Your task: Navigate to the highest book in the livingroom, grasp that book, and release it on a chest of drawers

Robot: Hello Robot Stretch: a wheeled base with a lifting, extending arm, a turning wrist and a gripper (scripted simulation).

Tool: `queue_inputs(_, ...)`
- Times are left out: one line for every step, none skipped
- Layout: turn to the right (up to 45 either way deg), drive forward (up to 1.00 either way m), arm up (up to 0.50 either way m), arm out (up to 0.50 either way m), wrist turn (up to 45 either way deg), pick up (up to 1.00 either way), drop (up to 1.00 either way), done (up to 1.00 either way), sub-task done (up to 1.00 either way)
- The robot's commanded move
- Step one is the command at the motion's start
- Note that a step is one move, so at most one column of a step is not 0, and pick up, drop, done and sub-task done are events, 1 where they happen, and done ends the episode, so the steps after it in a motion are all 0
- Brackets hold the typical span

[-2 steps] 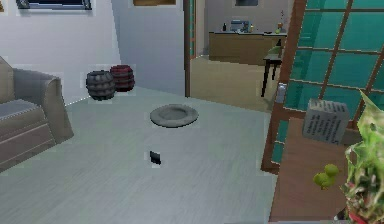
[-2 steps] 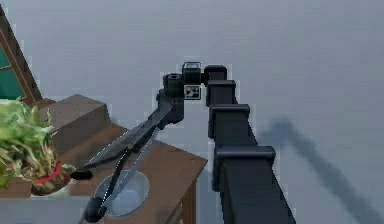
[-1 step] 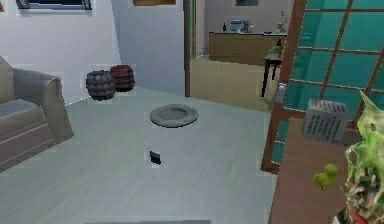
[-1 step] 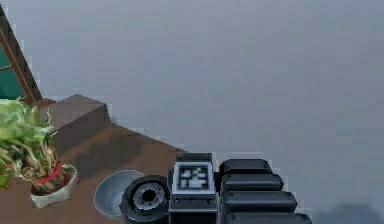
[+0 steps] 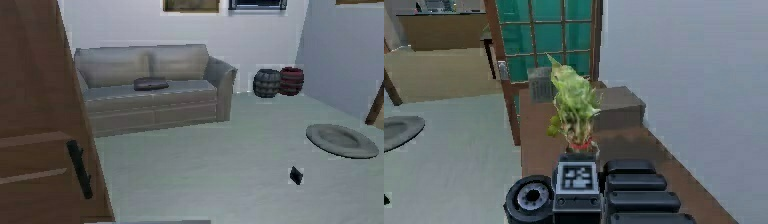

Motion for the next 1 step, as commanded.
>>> queue_inputs(-3.0,0.0,0.0,0.0,0.0,0.0,0.0,0.0,0.0)
